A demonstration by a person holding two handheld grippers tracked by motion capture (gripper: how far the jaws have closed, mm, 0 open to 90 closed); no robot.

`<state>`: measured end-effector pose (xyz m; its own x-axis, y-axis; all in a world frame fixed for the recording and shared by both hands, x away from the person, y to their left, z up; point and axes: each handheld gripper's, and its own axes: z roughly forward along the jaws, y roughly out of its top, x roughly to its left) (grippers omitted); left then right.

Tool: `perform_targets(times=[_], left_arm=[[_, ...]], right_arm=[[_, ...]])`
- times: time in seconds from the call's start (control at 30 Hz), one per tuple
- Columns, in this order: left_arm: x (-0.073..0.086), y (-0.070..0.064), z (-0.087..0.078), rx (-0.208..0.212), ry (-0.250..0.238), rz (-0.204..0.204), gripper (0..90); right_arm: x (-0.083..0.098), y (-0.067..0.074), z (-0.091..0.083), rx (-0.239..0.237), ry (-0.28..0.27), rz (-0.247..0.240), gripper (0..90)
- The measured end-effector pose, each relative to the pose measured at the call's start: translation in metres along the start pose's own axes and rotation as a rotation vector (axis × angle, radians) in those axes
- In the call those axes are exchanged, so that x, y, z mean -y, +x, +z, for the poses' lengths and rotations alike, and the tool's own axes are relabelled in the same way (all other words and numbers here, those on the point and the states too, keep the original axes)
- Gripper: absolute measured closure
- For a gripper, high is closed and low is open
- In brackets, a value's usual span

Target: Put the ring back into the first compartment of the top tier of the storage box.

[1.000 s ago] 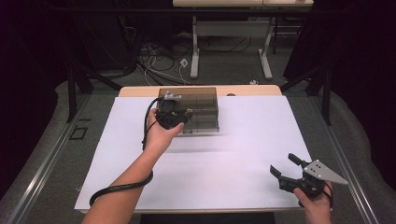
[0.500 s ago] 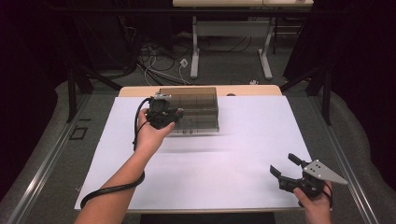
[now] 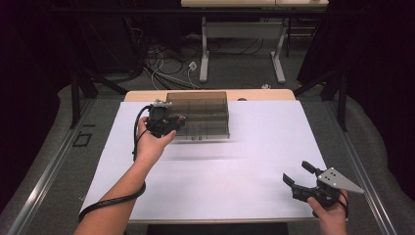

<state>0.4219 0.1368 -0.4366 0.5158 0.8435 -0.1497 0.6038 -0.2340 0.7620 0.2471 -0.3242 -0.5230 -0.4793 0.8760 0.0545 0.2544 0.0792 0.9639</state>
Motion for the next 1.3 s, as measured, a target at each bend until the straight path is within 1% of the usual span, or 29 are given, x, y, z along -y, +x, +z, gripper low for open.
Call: perform_targets(times=[0.07, 0.1, 0.2, 0.27, 0.3, 0.37, 0.53, 0.87, 1.07, 1.3], left_arm=[[0.001, 0.002, 0.001, 0.000, 0.002, -0.003, 68.5], [0.002, 0.003, 0.001, -0.004, 0.005, -0.011, 68.5], [0.005, 0.006, 0.003, -0.011, 0.009, -0.016, 68.5], [0.007, 0.007, 0.005, -0.014, 0.013, -0.027, 68.5], [0.008, 0.009, 0.006, -0.015, 0.015, -0.025, 68.5], [0.010, 0.011, 0.008, -0.014, 0.019, -0.038, 68.5], [0.016, 0.016, 0.012, -0.031, 0.034, -0.054, 68.5], [0.026, 0.024, 0.020, -0.038, 0.050, -0.095, 68.5], [0.029, 0.027, 0.024, -0.044, 0.061, -0.100, 68.5], [0.030, 0.028, 0.025, -0.048, 0.057, -0.107, 68.4]], right_arm=[[0.000, 0.000, 0.000, 0.001, -0.001, -0.001, 14.9], [0.000, 0.000, 0.000, 0.002, 0.000, -0.003, 14.9], [0.000, -0.001, 0.000, 0.002, 0.001, -0.007, 14.9], [0.000, 0.000, 0.000, 0.001, 0.000, -0.003, 14.9], [0.000, 0.000, 0.000, 0.000, 0.000, -0.002, 14.9], [0.000, 0.000, 0.000, 0.001, 0.000, -0.003, 14.9], [0.000, 0.000, 0.000, -0.001, 0.001, -0.002, 14.9], [0.000, -0.001, 0.000, -0.003, 0.003, -0.006, 14.9], [0.000, 0.000, 0.000, -0.003, 0.004, -0.007, 14.9], [0.000, 0.000, 0.000, -0.004, 0.004, -0.007, 15.0]])
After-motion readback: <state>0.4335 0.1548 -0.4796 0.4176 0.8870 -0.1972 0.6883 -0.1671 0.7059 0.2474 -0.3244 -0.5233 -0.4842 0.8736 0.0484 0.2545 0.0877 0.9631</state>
